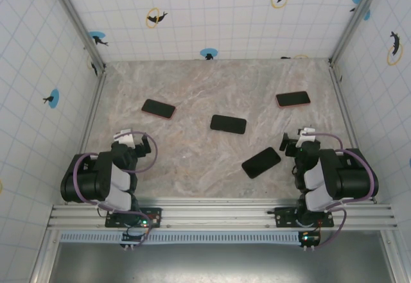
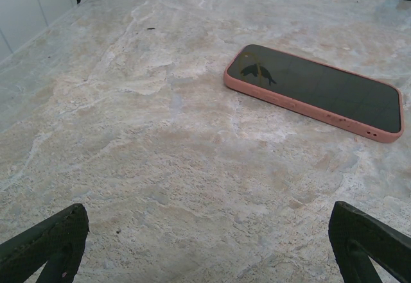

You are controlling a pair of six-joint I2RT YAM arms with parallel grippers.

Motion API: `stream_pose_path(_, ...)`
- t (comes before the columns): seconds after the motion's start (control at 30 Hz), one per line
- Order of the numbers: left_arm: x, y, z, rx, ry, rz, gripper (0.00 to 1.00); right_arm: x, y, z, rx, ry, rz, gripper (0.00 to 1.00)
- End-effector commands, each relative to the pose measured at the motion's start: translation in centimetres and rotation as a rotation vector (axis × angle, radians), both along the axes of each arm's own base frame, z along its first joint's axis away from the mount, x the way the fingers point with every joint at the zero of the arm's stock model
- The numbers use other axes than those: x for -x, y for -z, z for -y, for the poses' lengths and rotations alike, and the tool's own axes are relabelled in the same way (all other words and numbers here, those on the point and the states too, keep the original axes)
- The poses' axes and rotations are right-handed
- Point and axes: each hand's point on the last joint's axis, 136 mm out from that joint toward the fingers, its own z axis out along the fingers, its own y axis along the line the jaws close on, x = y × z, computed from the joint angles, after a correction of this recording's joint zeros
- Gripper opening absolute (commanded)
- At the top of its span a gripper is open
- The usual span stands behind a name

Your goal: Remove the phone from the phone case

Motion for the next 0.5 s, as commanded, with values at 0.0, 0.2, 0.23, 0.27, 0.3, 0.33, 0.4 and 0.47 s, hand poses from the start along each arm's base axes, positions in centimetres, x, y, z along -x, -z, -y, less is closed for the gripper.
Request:
stream_pose_path(0.0,-0.4,-0.7,0.1,0.008,0.008,0.025,0.98,-0.4,-1.2,-0.2,-0.003,-0.015,0.048,1.0)
stream_pose_path(0.2,-3.3,-1.3,2.6,-0.013,0.165,-0.098,0.98,-1.3,-2.7,-1.5,-0.018,-0.108,0.036,1.0)
stream_pose_path(0.23,-3.7,-1.6,3.6,-0.034,0.224,-0.121,0.98,-1.3,-3.3,-1.7,-0.02,-0.12,0.052,1.0)
stream_pose_path(0.27,-4.1,-1.8,3.9,-0.052,0.236,-0.138,0.98,-1.4,-3.8,-1.8,-0.022,-0.127,0.066,1.0)
stream_pose_path(0.3,-4.5,-2.0,4.1,-0.064,0.245,-0.155,0.98,-1.6,-4.5,-1.9,-0.025,-0.134,0.08,1.0)
stream_pose_path(0.33,-4.9,-2.3,4.5,-0.069,0.277,-0.177,0.98,-1.9,-5.1,-2.2,-0.029,-0.151,0.09,0.99)
stream_pose_path(0.4,-5.8,-3.0,5.1,-0.107,0.332,-0.22,0.98,-2.4,-6.0,-3.0,-0.029,-0.201,0.094,1.0)
stream_pose_path(0.47,-6.5,-3.7,5.4,-0.167,0.389,-0.265,0.98,-3.0,-7.0,-4.0,-0.024,-0.259,0.099,1.0)
